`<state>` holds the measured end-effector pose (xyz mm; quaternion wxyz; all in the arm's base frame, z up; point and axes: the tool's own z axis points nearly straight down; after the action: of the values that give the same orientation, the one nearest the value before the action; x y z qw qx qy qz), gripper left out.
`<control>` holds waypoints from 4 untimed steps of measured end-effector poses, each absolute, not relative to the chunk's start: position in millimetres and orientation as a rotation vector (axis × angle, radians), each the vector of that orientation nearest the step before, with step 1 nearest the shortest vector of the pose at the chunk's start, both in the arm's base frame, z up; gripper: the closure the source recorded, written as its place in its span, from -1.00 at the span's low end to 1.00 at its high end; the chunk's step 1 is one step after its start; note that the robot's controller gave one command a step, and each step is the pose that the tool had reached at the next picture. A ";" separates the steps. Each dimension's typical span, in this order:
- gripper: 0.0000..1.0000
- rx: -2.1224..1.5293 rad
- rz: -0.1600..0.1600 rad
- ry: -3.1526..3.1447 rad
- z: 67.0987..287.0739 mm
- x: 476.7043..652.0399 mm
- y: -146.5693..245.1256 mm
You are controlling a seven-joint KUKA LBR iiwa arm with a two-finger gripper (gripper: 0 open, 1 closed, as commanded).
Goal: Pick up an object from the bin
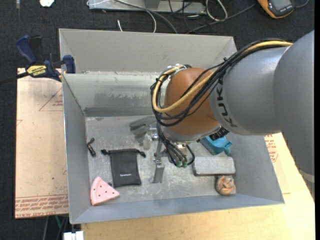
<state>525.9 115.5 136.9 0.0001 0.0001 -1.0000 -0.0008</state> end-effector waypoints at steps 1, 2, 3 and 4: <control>-1.00 0.228 -0.001 -3.132 140.7 538.6 134.3; -1.00 0.198 -0.004 -3.136 128.8 533.7 155.1; -1.00 -0.220 -0.005 -3.135 113.9 533.9 183.0; -1.00 -0.018 -0.005 -3.143 100.3 515.5 178.1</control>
Offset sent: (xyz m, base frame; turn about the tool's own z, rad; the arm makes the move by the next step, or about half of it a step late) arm -0.0033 0.0640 -0.0251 0.1454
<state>515.5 178.1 100.3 -0.0006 -0.0058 -1.0000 -0.0016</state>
